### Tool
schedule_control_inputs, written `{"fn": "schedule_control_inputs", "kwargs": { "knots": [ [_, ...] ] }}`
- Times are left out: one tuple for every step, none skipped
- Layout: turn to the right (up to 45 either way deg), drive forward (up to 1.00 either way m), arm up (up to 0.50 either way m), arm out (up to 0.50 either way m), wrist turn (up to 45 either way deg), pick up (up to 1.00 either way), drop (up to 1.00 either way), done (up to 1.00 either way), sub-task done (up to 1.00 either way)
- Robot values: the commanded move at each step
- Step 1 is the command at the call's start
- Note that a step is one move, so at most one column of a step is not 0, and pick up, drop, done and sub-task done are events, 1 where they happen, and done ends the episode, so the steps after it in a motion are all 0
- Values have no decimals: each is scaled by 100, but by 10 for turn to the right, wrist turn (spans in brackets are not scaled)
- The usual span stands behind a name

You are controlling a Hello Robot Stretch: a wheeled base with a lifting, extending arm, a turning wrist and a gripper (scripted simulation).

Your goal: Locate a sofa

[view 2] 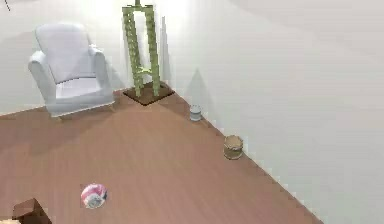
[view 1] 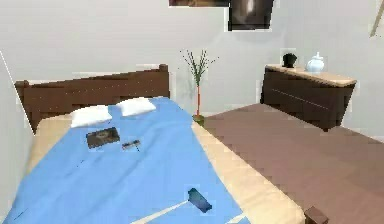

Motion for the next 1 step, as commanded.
{"fn": "schedule_control_inputs", "kwargs": {
  "knots": [
    [-450,0,0,0,0,0,0,0,0]
  ]
}}
